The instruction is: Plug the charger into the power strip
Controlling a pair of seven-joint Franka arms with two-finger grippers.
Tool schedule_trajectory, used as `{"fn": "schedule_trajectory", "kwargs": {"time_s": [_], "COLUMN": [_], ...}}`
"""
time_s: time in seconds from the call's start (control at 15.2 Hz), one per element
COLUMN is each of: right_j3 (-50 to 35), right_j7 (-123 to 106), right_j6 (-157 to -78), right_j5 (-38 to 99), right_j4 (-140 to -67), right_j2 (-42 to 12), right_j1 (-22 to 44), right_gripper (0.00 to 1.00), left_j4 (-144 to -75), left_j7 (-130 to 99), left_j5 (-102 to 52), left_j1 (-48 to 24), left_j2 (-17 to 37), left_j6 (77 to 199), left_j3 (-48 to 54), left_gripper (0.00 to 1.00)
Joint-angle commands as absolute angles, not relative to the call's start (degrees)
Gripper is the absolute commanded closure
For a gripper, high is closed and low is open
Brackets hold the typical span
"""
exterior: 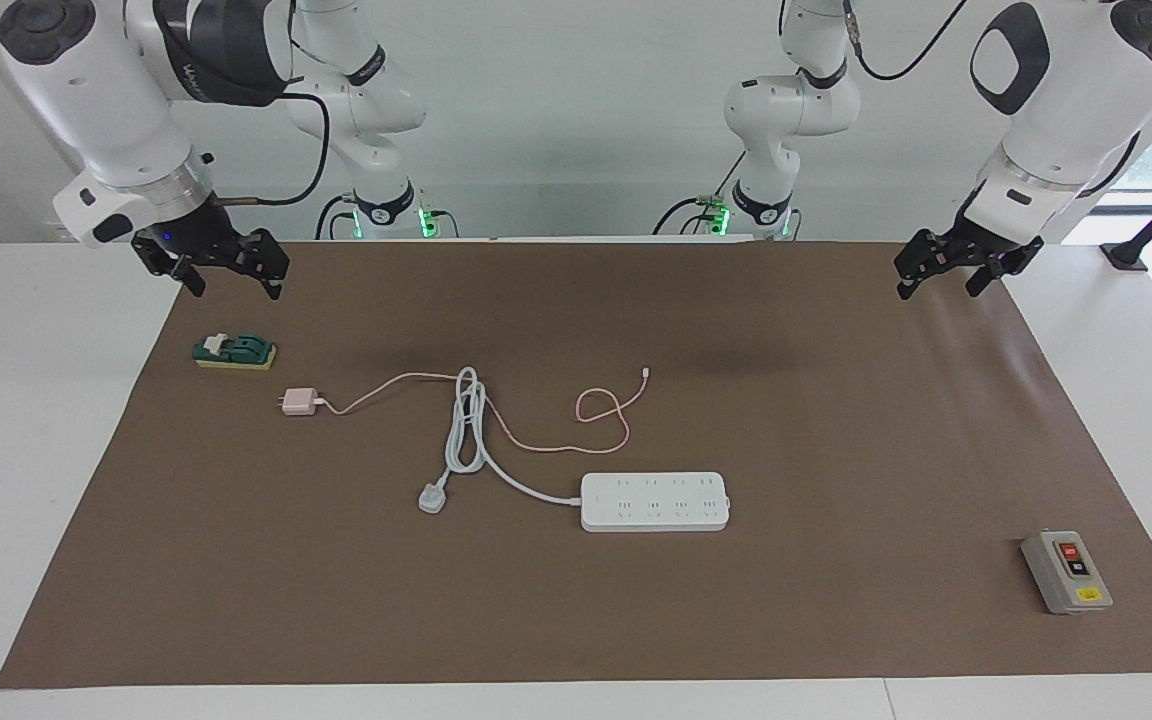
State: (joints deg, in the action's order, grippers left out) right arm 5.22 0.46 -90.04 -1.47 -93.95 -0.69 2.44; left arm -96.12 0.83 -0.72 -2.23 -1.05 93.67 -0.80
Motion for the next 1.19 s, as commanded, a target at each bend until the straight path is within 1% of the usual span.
{"fn": "schedule_trajectory", "kwargs": {"time_s": [0.0,0.66,0.92,1.12], "right_j3": [4.66,4.75,5.27,5.36], "right_j7": [-0.79,-0.35,-0.18,5.85], "right_j6": [-89.74,-89.03,-90.87,-90.97], "right_j5": [-2.02,-1.76,-1.23,-1.05], "right_j4": [-92.81,-93.52,-93.43,-93.60], "right_j2": [-1.49,-1.05,-1.14,-1.05], "right_j1": [1.85,1.76,1.67,1.76], "right_gripper": [0.00,0.00,0.00,0.00], "left_j4": [-97.21,-97.21,-97.21,-97.21], "left_j7": [1.14,1.14,1.14,1.14], "left_j5": [-0.35,-0.35,-0.35,-0.35], "left_j1": [-2.11,-2.11,-2.11,-2.11], "left_j2": [-2.29,-2.29,-2.29,-2.29], "left_j6": [94.04,94.04,94.04,94.04], "left_j3": [-0.88,-0.88,-0.88,-0.88], "left_gripper": [0.00,0.00,0.00,0.00]}}
